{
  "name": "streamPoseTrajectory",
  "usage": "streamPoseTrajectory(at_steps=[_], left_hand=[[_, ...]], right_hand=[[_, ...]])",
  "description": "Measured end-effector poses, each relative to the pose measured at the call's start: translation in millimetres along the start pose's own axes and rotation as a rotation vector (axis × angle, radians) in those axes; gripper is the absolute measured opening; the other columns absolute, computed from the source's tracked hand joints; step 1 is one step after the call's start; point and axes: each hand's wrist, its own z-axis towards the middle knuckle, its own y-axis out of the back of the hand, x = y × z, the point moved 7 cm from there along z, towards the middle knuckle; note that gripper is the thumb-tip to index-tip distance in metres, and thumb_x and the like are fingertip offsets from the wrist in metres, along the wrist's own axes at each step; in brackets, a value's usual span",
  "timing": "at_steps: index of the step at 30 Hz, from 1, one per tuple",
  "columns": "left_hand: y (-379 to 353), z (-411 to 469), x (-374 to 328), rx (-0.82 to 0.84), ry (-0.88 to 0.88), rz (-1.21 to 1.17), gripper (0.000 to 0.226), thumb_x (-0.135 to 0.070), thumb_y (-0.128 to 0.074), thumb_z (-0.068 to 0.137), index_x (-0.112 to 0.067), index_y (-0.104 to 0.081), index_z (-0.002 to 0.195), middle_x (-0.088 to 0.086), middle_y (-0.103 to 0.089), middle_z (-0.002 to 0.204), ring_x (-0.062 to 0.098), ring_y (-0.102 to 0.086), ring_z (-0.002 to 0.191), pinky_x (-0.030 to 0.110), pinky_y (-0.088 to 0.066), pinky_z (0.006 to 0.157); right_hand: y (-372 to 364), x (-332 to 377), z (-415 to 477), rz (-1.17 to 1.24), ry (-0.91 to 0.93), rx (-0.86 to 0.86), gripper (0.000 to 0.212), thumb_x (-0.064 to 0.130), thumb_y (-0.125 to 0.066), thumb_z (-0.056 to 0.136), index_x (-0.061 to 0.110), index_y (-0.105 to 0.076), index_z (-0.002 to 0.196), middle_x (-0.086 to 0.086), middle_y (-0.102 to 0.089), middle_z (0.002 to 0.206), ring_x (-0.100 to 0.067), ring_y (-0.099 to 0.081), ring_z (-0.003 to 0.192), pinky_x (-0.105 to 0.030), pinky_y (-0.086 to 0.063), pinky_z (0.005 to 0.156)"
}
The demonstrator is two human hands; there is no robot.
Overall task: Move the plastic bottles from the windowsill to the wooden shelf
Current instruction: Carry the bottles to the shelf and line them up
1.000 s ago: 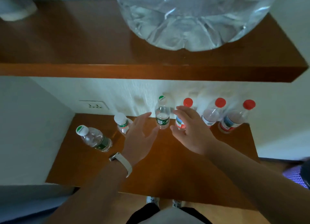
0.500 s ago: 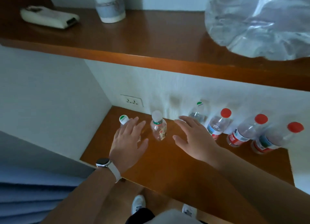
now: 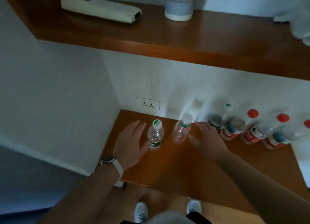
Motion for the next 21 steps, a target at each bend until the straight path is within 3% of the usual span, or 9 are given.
streamPoseTrajectory(at_steps=[3, 5, 9, 12, 16, 18, 21], left_hand=[[-9, 11, 5, 0.063, -0.042, -0.047, 0.071, -0.05, -0.057, 0.095, -0.024, -0.03, 0.155, 0.002, -0.029, 0.162, 0.022, -0.026, 0.149, 0.039, -0.026, 0.117], [-19, 14, 6, 0.122, -0.04, -0.09, 0.075, -0.051, -0.058, 0.094, -0.025, -0.026, 0.156, 0.001, -0.029, 0.162, 0.02, -0.026, 0.149, 0.037, -0.026, 0.117], [-40, 24, 10, 0.198, -0.009, -0.169, 0.084, -0.051, -0.067, 0.088, -0.023, -0.025, 0.155, 0.001, -0.037, 0.157, 0.02, -0.036, 0.143, 0.034, -0.033, 0.112], [-58, 30, 12, 0.269, 0.104, -0.281, 0.091, -0.053, -0.075, 0.081, -0.025, -0.028, 0.154, 0.0, -0.043, 0.151, 0.021, -0.044, 0.137, 0.038, -0.04, 0.11], [-87, 40, 18, 0.283, 0.179, -0.42, 0.101, -0.068, -0.075, 0.061, -0.034, -0.033, 0.146, -0.008, -0.055, 0.139, 0.015, -0.056, 0.125, 0.043, -0.054, 0.097], [-92, 43, 16, 0.276, 0.212, -0.468, 0.095, -0.061, -0.08, 0.062, -0.034, -0.037, 0.142, -0.009, -0.059, 0.132, 0.013, -0.061, 0.117, 0.04, -0.057, 0.092], [-91, 44, 10, 0.241, 0.245, -0.505, 0.064, -0.043, -0.085, 0.071, -0.035, -0.047, 0.121, -0.011, -0.063, 0.113, 0.009, -0.065, 0.098, 0.035, -0.06, 0.078]], right_hand=[[-17, -10, 3, 0.172, -0.191, -0.03, 0.061, 0.052, -0.059, 0.086, 0.021, -0.045, 0.138, -0.004, -0.05, 0.14, -0.021, -0.05, 0.125, -0.041, -0.043, 0.101], [-29, -17, 3, 0.227, -0.269, -0.034, 0.071, 0.056, -0.063, 0.083, 0.021, -0.042, 0.142, -0.003, -0.048, 0.144, -0.021, -0.048, 0.128, -0.043, -0.043, 0.103], [-51, -24, 17, 0.261, -0.335, -0.048, 0.077, 0.049, -0.073, 0.08, 0.02, -0.039, 0.143, -0.002, -0.05, 0.14, -0.021, -0.051, 0.125, -0.038, -0.045, 0.098], [-64, -26, 31, 0.328, -0.341, -0.052, 0.08, 0.057, -0.072, 0.072, 0.025, -0.04, 0.138, 0.003, -0.054, 0.132, -0.018, -0.055, 0.117, -0.032, -0.046, 0.09], [-79, -32, 46, 0.401, -0.367, -0.048, 0.085, 0.052, -0.078, 0.066, 0.025, -0.04, 0.137, 0.004, -0.052, 0.131, -0.013, -0.055, 0.112, -0.029, -0.046, 0.089], [-85, -38, 51, 0.414, -0.387, -0.052, 0.081, 0.055, -0.077, 0.064, 0.029, -0.043, 0.132, 0.006, -0.055, 0.126, -0.01, -0.058, 0.107, -0.033, -0.051, 0.091], [-90, -43, 53, 0.428, -0.378, -0.04, 0.073, 0.058, -0.074, 0.066, 0.033, -0.045, 0.129, 0.007, -0.058, 0.123, -0.007, -0.06, 0.104, -0.031, -0.053, 0.086]])
